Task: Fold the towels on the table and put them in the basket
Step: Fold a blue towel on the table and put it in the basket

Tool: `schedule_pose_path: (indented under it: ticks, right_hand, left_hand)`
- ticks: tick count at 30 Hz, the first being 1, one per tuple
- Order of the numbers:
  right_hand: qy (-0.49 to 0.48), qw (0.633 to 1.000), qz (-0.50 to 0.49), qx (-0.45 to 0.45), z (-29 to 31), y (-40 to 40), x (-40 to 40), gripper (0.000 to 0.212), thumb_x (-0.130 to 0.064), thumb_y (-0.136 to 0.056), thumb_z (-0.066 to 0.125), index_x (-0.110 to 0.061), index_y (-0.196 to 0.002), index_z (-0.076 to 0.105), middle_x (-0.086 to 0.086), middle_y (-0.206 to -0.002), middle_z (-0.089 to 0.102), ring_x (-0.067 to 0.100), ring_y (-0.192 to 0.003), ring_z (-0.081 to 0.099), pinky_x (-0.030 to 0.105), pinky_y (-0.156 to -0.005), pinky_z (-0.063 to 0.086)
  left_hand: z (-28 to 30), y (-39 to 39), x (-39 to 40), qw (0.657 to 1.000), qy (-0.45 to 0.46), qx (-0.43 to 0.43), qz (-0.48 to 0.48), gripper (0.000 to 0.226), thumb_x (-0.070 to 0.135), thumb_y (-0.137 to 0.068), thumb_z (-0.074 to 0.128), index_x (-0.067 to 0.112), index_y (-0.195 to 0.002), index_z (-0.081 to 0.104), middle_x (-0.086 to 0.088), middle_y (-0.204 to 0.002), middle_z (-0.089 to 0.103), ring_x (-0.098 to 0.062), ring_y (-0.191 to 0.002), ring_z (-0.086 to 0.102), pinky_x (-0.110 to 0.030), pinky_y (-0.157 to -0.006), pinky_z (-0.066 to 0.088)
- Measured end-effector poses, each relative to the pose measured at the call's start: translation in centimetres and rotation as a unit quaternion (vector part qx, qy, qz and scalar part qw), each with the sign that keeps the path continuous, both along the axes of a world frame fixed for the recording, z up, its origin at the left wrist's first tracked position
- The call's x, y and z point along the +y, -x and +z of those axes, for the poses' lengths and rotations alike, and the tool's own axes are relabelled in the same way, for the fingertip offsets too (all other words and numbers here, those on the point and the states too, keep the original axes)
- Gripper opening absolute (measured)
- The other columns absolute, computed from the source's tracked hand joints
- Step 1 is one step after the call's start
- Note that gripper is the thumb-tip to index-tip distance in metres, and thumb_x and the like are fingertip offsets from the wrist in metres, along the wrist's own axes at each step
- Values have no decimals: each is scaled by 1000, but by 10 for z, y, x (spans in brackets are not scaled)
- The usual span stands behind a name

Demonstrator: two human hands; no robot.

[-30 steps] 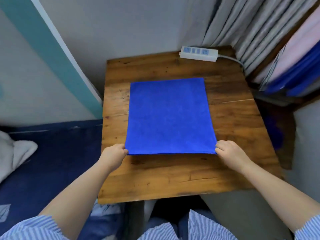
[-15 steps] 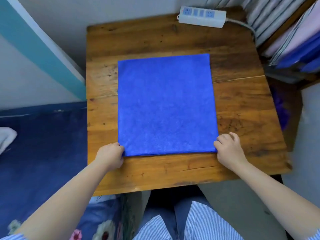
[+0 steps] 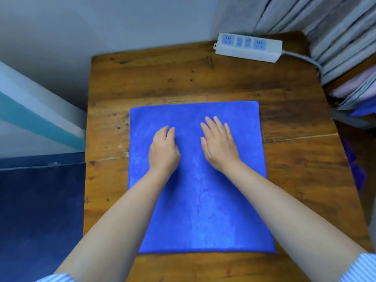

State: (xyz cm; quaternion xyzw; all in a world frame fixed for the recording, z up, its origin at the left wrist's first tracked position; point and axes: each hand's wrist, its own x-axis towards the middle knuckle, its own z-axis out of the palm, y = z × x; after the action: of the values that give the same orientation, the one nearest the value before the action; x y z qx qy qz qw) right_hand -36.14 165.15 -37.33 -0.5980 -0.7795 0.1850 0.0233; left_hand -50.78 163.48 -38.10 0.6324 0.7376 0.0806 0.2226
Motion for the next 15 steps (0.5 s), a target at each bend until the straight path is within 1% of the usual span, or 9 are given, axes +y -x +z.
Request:
schedule_pose_path:
  ticks: [1,2,4,5,7,9,11,12,15]
  right_hand:
    - [22,1000,-5,16,-1,3,12,52,-29,-94,24,-4,-138,36,11,-150,31,29,-141,22,45,-116,13]
    - [40,999,-6,23,-4,5,23,50,-29,-98,25,-8,-143,26,6,-154,19,24,-145,9,41,-117,2]
    - [51,999,16,8,-10,6,43,51,-29,-99,27,-13,-146,15,0,-157,7,19,-145,-2,37,-116,-5]
    - [59,998,32,-6,-12,5,48,51,-29,-99,26,-15,-147,13,-1,-157,4,18,-145,-4,37,-116,-6]
    - [81,993,70,-46,-20,0,58,51,-34,-99,22,-19,-147,11,-4,-157,1,17,-145,-6,38,-116,-6]
    - [79,990,90,-79,-25,-15,61,58,-45,-93,10,-23,-147,12,-6,-157,2,17,-145,-4,40,-116,-5]
    - [67,991,74,-94,-26,-37,66,78,-50,-76,-6,-24,-146,15,-6,-156,7,18,-145,1,41,-116,-2]
    - [65,992,53,-99,-27,-50,68,84,-50,-71,-9,-22,-146,17,-5,-156,9,19,-145,3,41,-116,0]
    - [63,992,-27,-105,-26,-84,80,77,-48,-78,-1,-18,-146,17,-2,-156,10,20,-145,4,41,-116,2]
  left_hand:
    - [-5,0,12,1000,-29,-4,-4,45,-1,-89,35,-3,-132,46,-22,-143,40,-35,-134,36,-44,-106,35]
    - [-12,0,23,998,-54,-4,-16,45,0,-86,36,-6,-128,49,-26,-138,44,-40,-131,40,-48,-104,37]
    - [-22,3,43,996,-66,4,-56,45,8,-85,37,-7,-125,53,-28,-135,47,-45,-128,42,-53,-101,38]
    - [-24,5,51,996,-50,13,-75,46,15,-90,34,-3,-129,50,-25,-140,43,-43,-133,37,-52,-105,33]
    - [-29,13,67,994,8,41,-97,48,27,-96,27,10,-140,38,-14,-152,26,-31,-143,19,-45,-115,16]
    - [-33,28,73,989,29,80,-119,56,41,-93,18,21,-144,30,-5,-156,18,-26,-146,9,-40,-117,6]
    - [-33,45,76,987,33,99,-119,64,46,-86,15,25,-144,29,-5,-156,17,-29,-145,8,-41,-116,5]
    - [-34,53,77,989,35,102,-102,64,45,-85,17,25,-144,29,-6,-156,17,-32,-145,7,-42,-116,6]
    - [-35,76,84,991,55,111,-50,67,46,-82,19,25,-145,27,-8,-157,13,-34,-145,3,-44,-116,5]
